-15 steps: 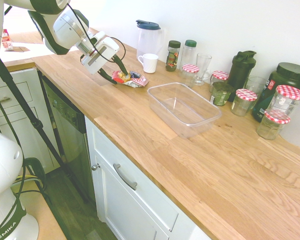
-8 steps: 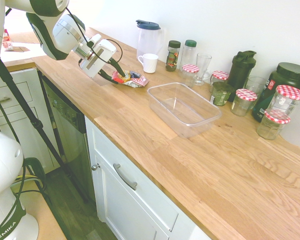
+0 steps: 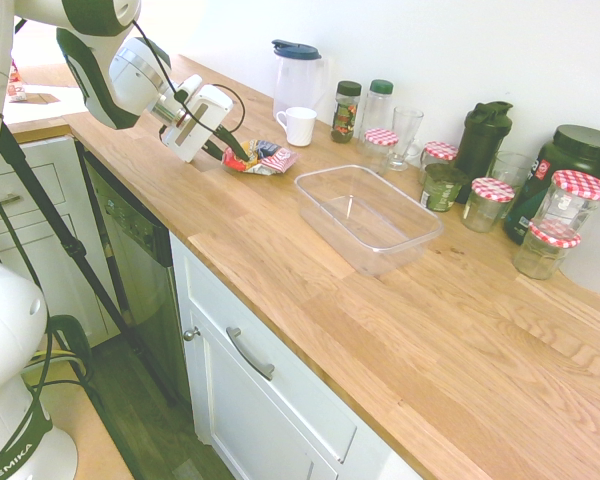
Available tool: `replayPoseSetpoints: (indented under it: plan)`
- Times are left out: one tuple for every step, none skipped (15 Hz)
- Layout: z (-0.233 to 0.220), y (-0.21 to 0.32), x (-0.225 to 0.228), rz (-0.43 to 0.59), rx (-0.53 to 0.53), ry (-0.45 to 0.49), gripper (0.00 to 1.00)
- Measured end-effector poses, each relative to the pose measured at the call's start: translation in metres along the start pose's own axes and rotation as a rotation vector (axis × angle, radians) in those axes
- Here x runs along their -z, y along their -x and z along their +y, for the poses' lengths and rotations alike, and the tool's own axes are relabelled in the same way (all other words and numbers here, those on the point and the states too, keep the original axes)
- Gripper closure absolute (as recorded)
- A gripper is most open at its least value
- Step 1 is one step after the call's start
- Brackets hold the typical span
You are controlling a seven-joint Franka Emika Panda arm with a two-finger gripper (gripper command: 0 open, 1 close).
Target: Put the chip bag into the container
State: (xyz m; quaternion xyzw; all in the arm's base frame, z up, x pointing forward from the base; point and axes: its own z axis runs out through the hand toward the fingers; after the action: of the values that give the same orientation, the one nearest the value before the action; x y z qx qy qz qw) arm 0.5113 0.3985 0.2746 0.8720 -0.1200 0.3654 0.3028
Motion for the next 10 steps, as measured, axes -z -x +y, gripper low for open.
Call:
replayPoseSetpoints:
  plan:
    - [0.001,0.000,0.000,0.006,-0.003,-0.001,1.00]
    - [0.001,0.001,0.001,0.008,-0.008,-0.003,1.00]
    - [0.001,0.002,0.003,0.008,-0.017,-0.010,1.00]
    - [0.002,0.002,0.008,0.008,-0.032,-0.022,1.00]
    - [0.005,0.002,0.017,0.007,-0.050,-0.043,1.00]
    - [0.009,0.000,0.028,0.005,-0.068,-0.062,1.00]
    - [0.016,-0.005,0.039,0.002,-0.088,-0.081,1.00]
    - [0.025,-0.012,0.050,-0.002,-0.110,-0.096,1.00]
    - [0.036,-0.022,0.059,-0.009,-0.138,-0.112,1.00]
    - [0.049,-0.034,0.066,-0.017,-0.170,-0.127,1.00]
